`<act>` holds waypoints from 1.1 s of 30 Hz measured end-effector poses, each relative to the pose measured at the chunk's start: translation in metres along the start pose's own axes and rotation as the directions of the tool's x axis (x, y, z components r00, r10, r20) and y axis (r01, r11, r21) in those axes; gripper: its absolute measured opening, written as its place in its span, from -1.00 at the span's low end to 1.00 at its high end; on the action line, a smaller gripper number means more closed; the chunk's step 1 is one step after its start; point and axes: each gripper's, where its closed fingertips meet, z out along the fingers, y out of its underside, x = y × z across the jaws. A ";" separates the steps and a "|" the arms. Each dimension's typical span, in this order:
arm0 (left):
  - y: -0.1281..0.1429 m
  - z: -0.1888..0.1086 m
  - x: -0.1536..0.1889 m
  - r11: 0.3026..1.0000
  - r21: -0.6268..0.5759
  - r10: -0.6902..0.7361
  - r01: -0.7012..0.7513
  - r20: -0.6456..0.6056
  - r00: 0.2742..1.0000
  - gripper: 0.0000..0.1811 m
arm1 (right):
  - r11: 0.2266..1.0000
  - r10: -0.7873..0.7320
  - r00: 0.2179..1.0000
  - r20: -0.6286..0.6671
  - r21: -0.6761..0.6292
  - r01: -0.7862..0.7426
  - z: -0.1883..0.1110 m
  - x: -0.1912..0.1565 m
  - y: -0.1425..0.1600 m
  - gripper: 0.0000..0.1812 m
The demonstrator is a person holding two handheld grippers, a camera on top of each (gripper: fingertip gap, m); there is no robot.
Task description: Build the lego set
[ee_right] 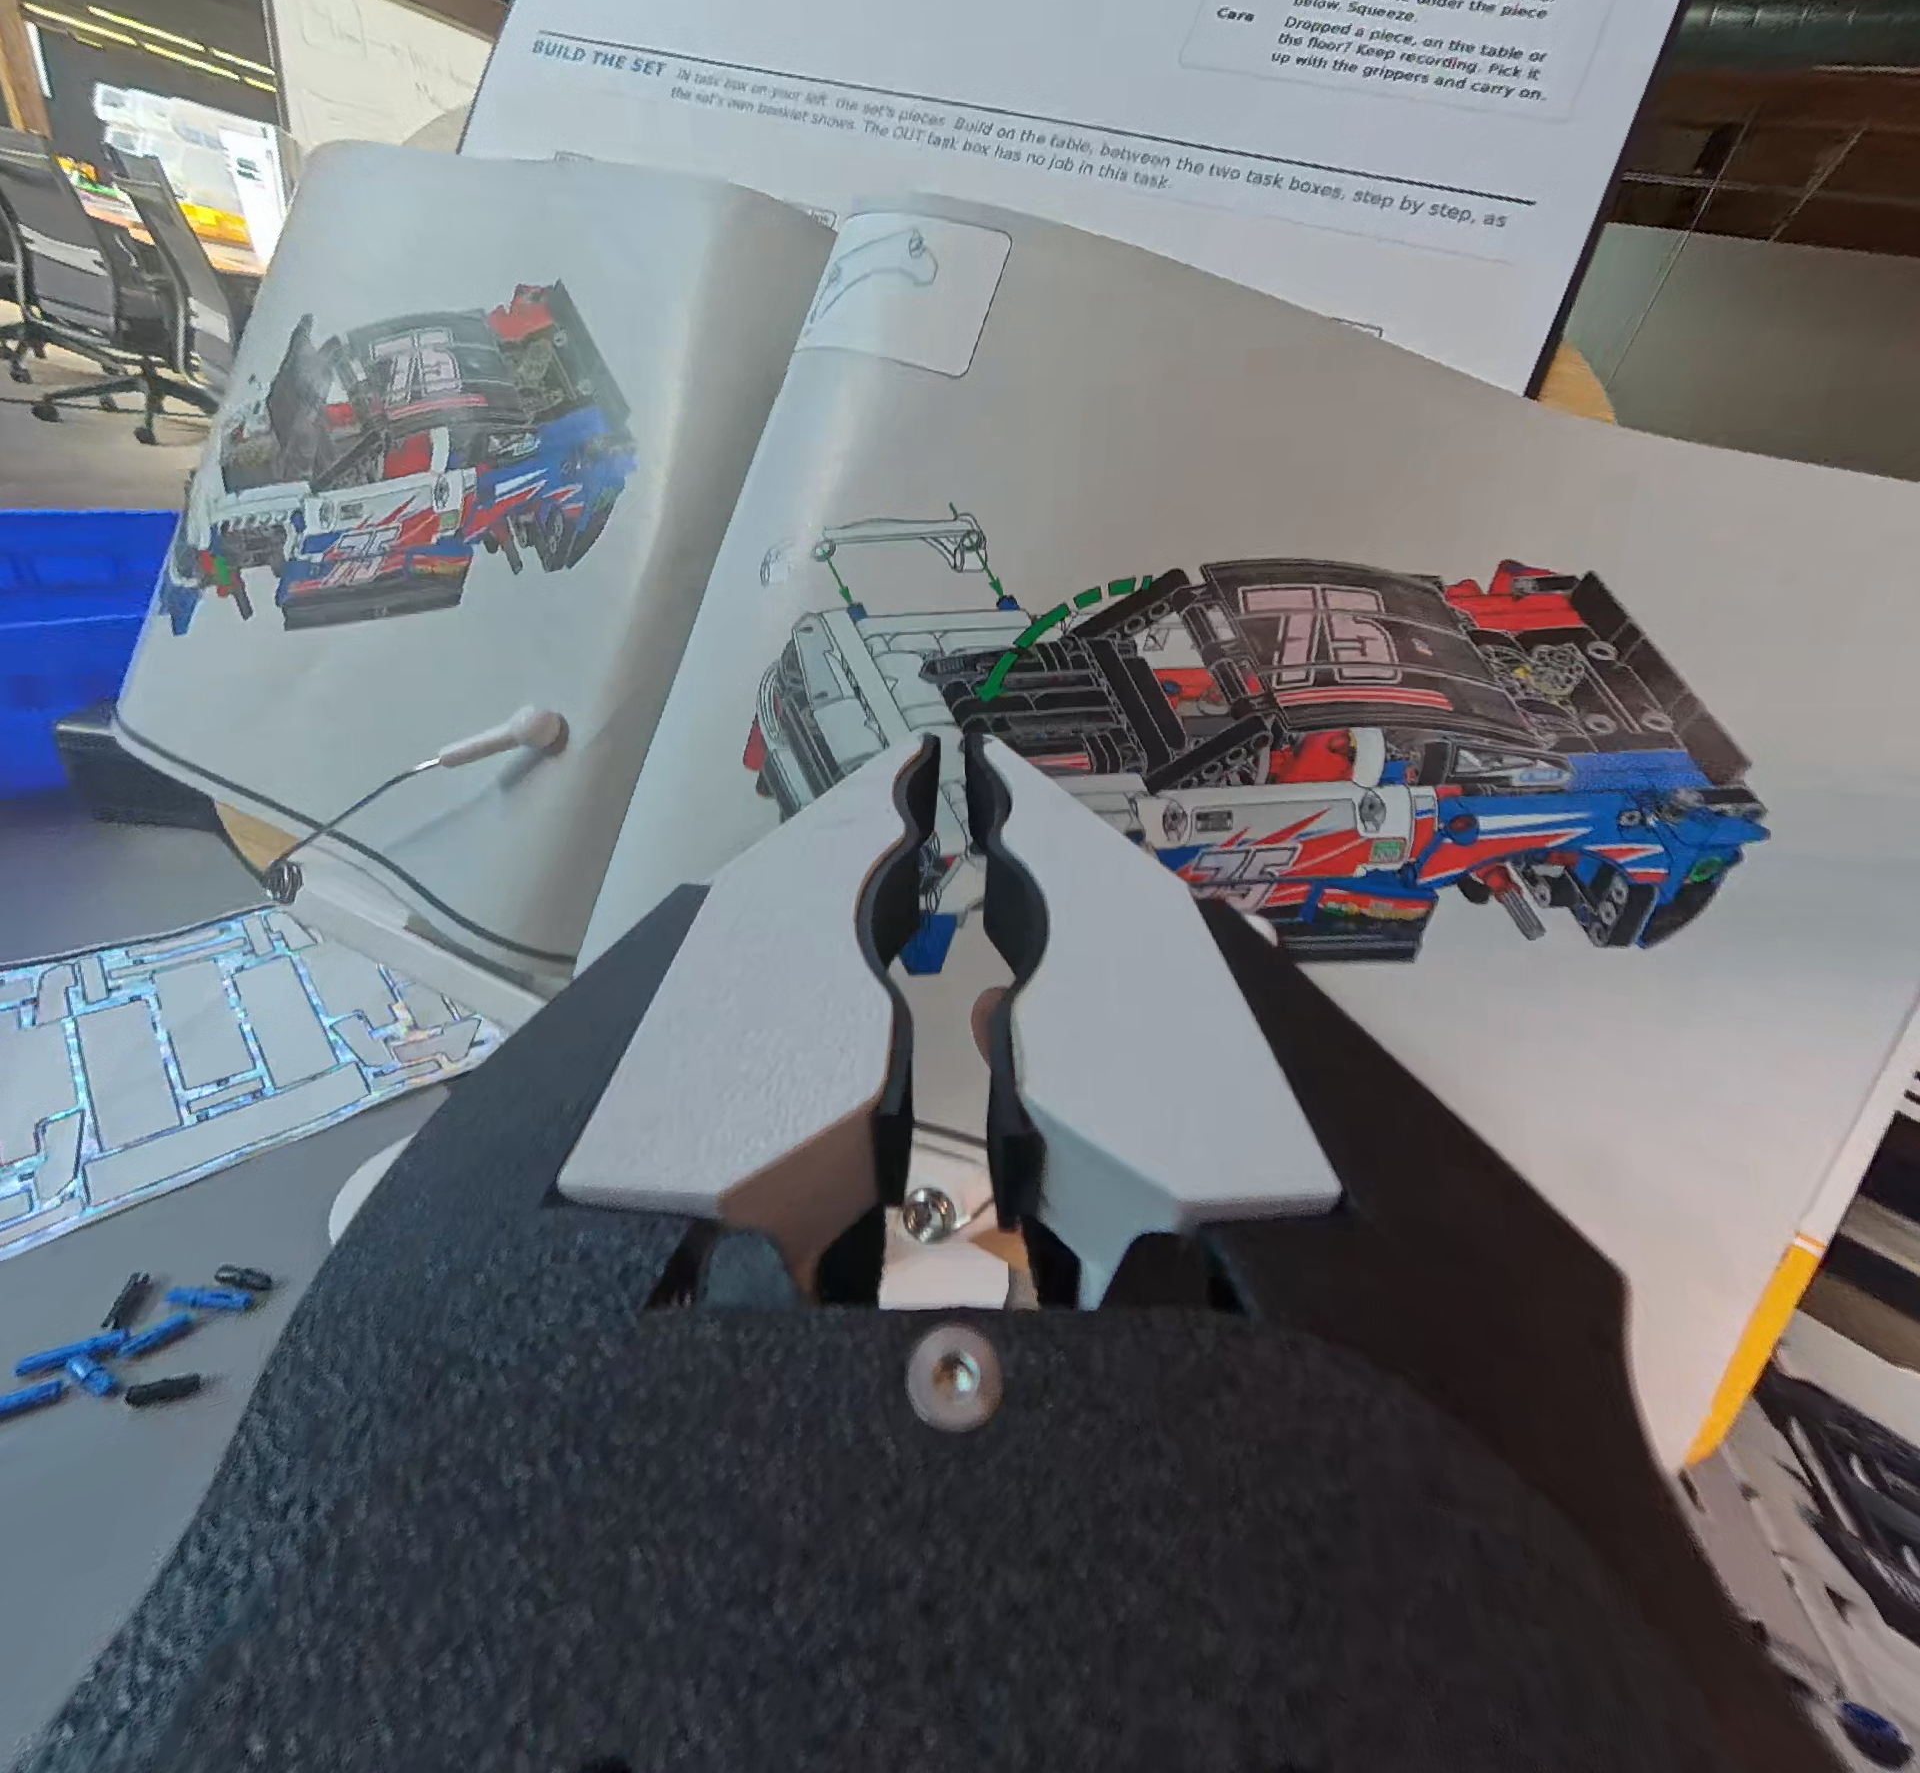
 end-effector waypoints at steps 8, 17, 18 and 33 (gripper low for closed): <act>0.003 0.002 0.001 1.000 -0.012 0.012 -0.012 -0.001 1.000 -0.68 | 0.998 -0.041 0.999 0.016 -0.056 0.041 -0.034 0.008 0.052 -0.88; 0.003 0.001 -0.010 1.000 -0.013 0.011 -0.011 0.042 0.999 -0.71 | 0.999 -0.031 0.999 0.028 -0.010 0.031 -0.024 0.004 0.035 -0.80; 0.003 0.001 -0.010 1.000 -0.013 0.011 -0.010 0.044 0.999 -0.71 | 0.999 -0.031 0.999 0.030 -0.009 0.031 -0.023 0.003 0.033 -0.81; 0.010 0.005 0.002 0.995 -0.060 0.080 -0.079 0.005 0.997 -0.68 | 0.971 0.022 0.775 0.631 -0.197 0.133 -0.237 -0.131 0.058 -0.89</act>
